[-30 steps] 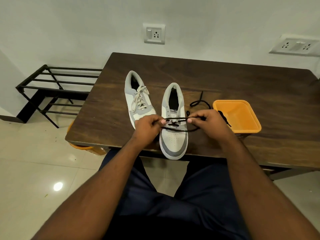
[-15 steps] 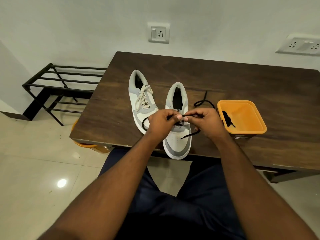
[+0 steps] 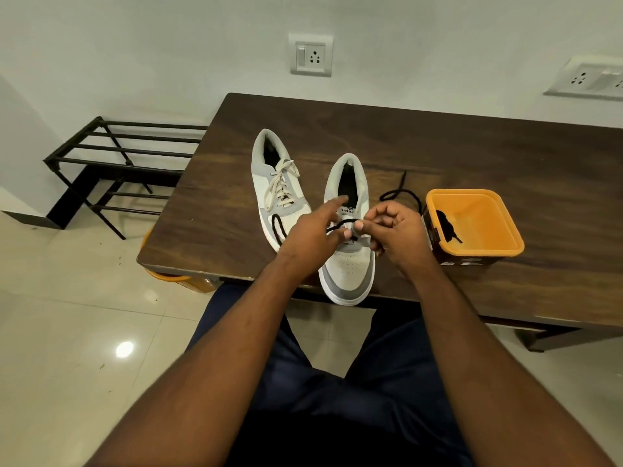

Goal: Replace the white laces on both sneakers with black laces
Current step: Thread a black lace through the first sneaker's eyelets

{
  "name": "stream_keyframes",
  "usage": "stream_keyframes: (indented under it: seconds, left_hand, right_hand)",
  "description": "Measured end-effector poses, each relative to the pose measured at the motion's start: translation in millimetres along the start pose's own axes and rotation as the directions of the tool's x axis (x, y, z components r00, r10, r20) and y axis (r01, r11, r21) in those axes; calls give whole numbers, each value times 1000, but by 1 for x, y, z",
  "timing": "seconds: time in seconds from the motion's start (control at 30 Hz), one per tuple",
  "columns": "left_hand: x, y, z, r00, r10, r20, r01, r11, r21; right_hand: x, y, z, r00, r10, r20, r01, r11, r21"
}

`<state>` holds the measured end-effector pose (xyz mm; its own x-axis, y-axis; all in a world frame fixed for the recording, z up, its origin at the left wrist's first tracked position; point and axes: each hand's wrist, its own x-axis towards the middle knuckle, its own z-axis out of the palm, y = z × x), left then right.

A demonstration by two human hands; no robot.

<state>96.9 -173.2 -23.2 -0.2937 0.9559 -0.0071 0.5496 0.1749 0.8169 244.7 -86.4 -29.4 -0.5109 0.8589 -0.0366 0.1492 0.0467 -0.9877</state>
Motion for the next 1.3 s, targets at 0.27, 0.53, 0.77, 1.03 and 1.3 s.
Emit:
stream_keyframes:
  seconds: [0.27,0.53,0.77,1.03,1.3]
  left_hand:
    - [7,-1,10,985,-165,-50,112,830,-546]
    - [12,7,11,999,-38,6,35,832,-553]
    - [24,-5,16,925,-317,-210,139,797,-588]
    - [32,-16,35,911,-299,-286,139,872,-470]
    - [39,-26,49,959,-156,-238,96,965,-244]
  right_hand:
    - [8,-1,14,998,62,-31,-56,986,159]
    - [16,-7,20,999,50,13,-51,995,82]
    - [28,19,14,938,53,-344,-100,988,-119]
    - [15,39,32,944,-12,-329,-124,913,-388]
    - [8,39,41,908,-35,-418,-142,911,-387]
